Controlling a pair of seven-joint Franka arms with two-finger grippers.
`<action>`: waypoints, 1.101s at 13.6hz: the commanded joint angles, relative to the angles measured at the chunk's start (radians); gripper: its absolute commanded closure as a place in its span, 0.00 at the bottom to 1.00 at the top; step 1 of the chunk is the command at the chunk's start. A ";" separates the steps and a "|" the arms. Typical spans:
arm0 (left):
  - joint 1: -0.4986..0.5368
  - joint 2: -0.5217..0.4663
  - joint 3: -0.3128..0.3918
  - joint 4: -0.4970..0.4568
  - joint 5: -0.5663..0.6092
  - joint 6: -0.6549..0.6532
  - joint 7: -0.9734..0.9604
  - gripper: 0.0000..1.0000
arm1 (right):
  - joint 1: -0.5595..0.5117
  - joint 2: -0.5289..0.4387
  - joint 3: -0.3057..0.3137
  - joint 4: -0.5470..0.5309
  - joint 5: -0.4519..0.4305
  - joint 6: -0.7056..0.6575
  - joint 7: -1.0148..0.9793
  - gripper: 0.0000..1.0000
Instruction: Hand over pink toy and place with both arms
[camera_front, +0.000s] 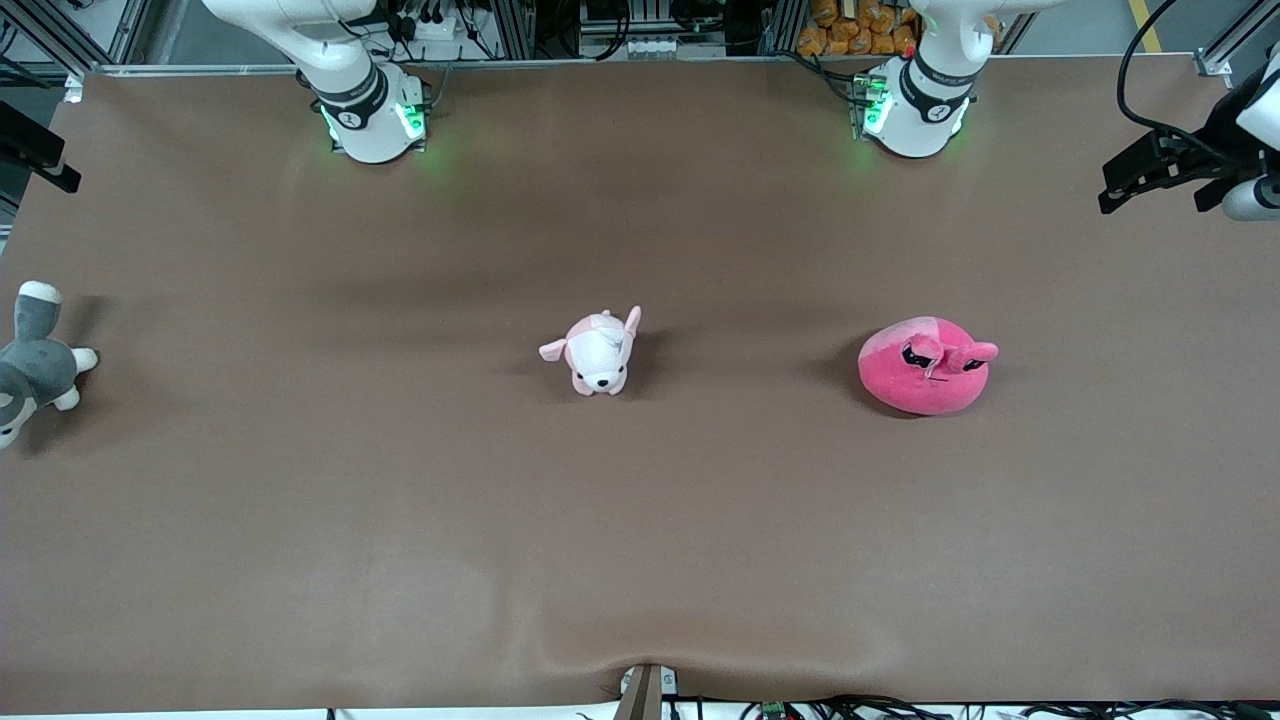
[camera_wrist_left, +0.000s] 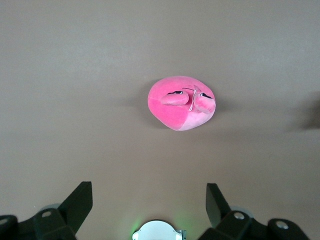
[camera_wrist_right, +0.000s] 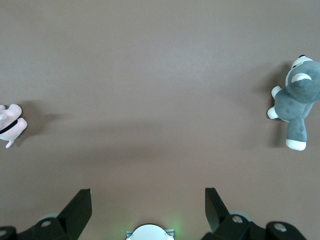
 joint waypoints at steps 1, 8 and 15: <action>0.006 0.012 0.000 0.031 -0.014 -0.023 -0.001 0.00 | -0.011 0.011 0.002 0.020 -0.022 -0.012 0.006 0.00; -0.002 0.015 -0.006 0.043 0.032 -0.025 -0.010 0.00 | -0.013 0.011 0.002 0.018 -0.020 -0.012 0.009 0.00; -0.002 0.017 -0.007 0.029 0.023 -0.014 -0.040 0.00 | -0.011 0.011 0.002 0.020 -0.020 -0.014 0.009 0.00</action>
